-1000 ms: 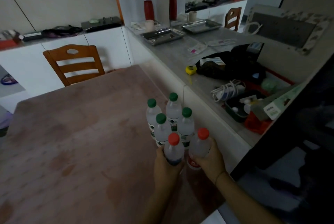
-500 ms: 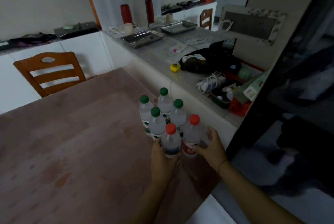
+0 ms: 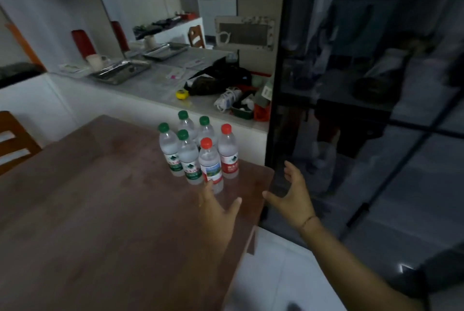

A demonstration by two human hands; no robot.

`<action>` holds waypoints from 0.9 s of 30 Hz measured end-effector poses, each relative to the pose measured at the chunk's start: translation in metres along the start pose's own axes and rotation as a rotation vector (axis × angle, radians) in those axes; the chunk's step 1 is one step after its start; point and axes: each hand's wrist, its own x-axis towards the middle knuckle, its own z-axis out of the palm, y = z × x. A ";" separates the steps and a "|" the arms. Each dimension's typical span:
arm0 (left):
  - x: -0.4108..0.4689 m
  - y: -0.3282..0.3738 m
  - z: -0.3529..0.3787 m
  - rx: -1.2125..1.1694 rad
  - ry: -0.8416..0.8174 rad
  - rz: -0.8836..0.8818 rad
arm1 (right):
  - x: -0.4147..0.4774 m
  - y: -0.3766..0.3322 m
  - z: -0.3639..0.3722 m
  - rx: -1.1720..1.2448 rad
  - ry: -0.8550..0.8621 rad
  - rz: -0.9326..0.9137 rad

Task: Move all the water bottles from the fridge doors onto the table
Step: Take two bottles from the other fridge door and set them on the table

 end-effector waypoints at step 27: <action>-0.365 0.096 -0.092 0.061 -0.108 0.075 | -0.352 -0.001 -0.184 -0.045 0.086 -0.107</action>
